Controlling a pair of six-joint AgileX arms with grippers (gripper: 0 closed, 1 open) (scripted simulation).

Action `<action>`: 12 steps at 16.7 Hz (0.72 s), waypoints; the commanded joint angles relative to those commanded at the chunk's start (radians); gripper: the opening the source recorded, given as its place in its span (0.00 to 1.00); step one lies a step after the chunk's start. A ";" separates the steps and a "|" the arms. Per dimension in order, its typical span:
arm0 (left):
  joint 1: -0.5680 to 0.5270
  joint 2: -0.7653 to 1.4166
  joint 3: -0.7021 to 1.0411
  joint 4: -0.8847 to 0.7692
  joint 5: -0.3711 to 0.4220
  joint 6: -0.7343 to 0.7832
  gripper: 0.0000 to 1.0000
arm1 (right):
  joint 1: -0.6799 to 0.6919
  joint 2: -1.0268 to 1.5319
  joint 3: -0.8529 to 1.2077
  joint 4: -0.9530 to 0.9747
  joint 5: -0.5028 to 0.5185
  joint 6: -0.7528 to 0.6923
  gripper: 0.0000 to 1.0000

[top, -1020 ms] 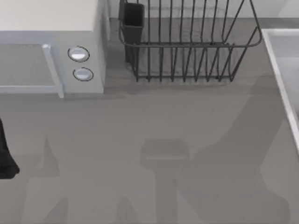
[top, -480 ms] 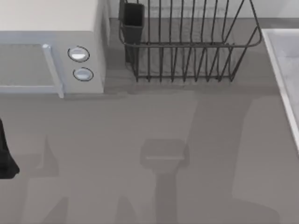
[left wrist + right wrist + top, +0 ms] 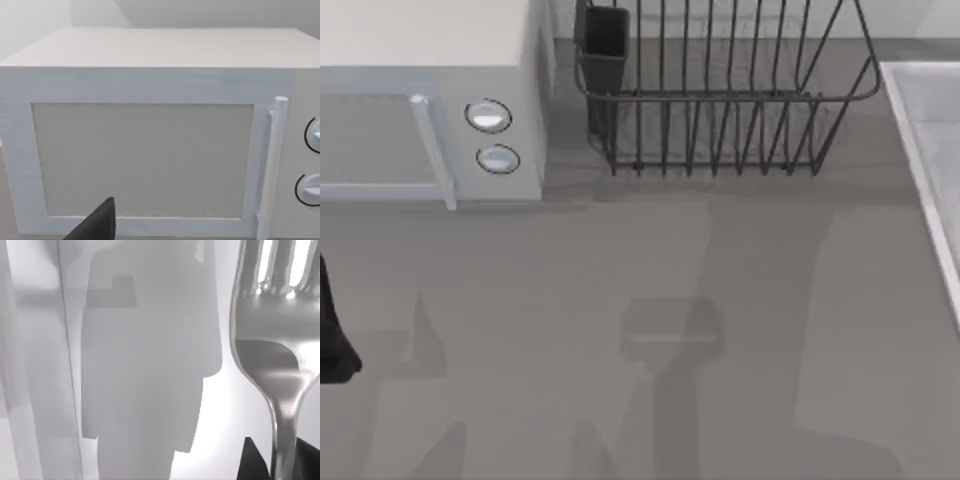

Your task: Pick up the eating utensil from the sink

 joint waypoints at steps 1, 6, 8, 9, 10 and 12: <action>0.000 0.000 0.000 0.000 0.000 0.000 1.00 | 0.032 -0.019 -0.015 -0.007 0.000 0.032 0.00; 0.000 0.000 0.000 0.000 0.000 0.000 1.00 | 0.331 -0.165 -0.136 -0.050 0.002 0.324 0.00; 0.000 0.000 0.000 0.000 0.000 0.000 1.00 | 0.469 -0.231 -0.190 -0.070 0.003 0.458 0.00; 0.000 0.000 0.000 0.000 0.000 0.000 1.00 | 0.526 -0.262 -0.216 -0.078 0.004 0.515 0.00; 0.000 0.000 0.000 0.000 0.000 0.000 1.00 | 0.572 -0.290 -0.239 -0.086 0.004 0.561 0.00; 0.000 0.000 0.000 0.000 0.000 0.000 1.00 | 0.632 -0.334 -0.276 -0.096 0.005 0.622 0.00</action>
